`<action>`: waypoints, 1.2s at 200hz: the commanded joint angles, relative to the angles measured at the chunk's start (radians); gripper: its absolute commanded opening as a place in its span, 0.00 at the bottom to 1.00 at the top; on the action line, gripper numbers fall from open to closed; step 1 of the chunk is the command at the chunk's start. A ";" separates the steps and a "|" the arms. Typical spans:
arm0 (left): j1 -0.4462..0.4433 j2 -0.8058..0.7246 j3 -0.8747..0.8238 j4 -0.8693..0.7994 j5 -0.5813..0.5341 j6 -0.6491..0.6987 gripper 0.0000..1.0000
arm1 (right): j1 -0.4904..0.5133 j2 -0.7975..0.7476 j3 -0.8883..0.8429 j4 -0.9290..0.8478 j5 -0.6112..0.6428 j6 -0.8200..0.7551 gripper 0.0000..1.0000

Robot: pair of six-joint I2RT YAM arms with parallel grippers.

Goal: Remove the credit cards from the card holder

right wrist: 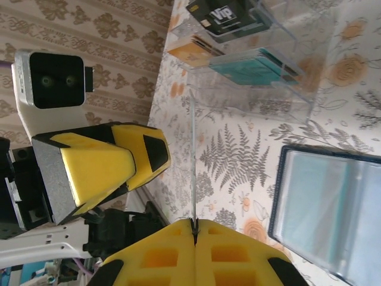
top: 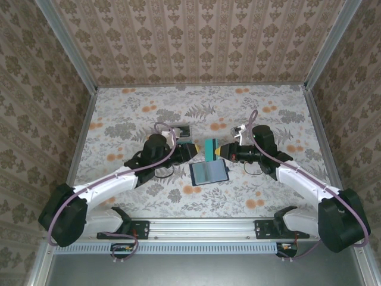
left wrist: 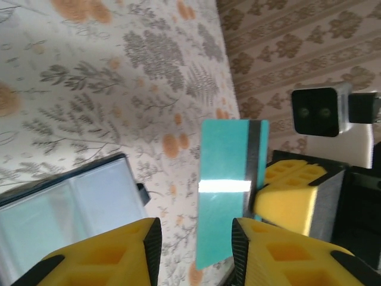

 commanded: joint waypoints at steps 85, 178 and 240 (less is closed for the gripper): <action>-0.015 0.047 -0.005 0.115 0.075 -0.047 0.35 | 0.045 0.016 0.035 0.101 -0.053 0.042 0.00; -0.024 0.000 0.001 0.140 0.108 -0.029 0.00 | 0.046 0.047 0.032 0.115 -0.078 0.039 0.02; -0.009 -0.095 0.021 -0.059 0.066 0.067 0.00 | 0.042 0.036 0.049 -0.034 -0.024 -0.046 0.80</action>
